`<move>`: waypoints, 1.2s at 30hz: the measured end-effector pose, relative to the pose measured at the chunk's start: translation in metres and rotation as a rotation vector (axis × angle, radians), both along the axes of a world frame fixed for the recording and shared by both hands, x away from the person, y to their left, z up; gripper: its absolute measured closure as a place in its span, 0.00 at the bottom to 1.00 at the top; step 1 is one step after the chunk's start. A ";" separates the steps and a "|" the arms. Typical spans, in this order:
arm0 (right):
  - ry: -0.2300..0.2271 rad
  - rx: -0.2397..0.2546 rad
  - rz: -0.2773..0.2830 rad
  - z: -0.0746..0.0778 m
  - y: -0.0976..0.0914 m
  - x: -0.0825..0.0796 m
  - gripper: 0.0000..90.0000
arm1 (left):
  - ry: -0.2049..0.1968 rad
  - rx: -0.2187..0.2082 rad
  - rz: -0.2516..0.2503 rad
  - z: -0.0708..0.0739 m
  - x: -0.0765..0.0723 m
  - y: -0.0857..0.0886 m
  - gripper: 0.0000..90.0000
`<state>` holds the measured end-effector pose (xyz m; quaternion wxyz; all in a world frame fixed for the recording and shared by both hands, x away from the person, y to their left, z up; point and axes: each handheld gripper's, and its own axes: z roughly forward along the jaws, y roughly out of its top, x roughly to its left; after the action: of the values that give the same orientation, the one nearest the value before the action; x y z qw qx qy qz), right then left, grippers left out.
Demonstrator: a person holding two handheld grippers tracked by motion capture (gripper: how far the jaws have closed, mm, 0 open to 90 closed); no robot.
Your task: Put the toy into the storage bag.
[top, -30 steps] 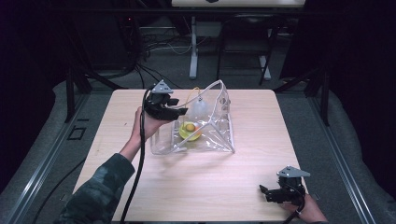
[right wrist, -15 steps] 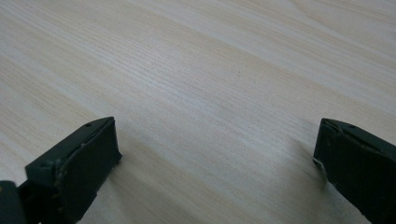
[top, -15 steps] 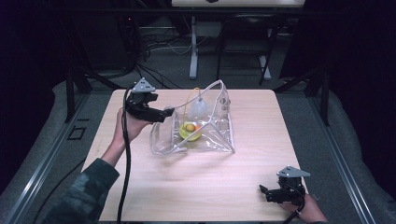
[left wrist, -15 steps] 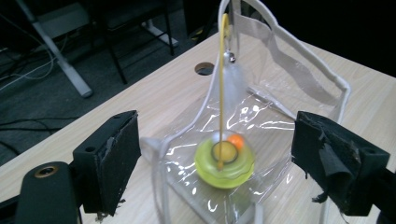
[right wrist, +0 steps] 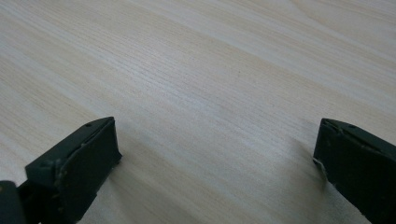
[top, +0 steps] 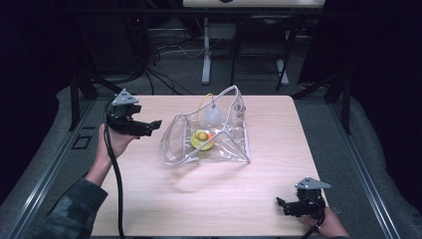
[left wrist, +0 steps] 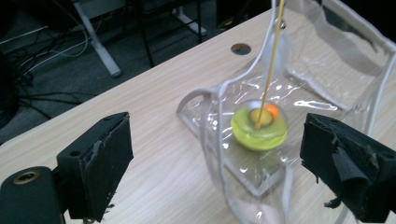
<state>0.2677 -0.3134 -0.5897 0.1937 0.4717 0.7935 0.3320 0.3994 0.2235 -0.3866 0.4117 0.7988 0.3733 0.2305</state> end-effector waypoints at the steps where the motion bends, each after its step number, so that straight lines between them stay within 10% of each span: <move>1: 0.001 -0.001 0.000 0.000 0.000 0.000 0.00 | 0.006 0.000 0.007 -0.001 -0.001 0.003 0.09; 36: 0.000 0.000 -0.001 0.000 0.000 0.000 0.00 | 0.185 -0.004 0.182 -0.088 -0.038 0.077 0.00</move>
<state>0.2677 -0.3133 -0.5897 0.1936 0.4722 0.7933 0.3320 0.3619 0.3006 -0.4745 0.3543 0.7786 0.4811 0.1917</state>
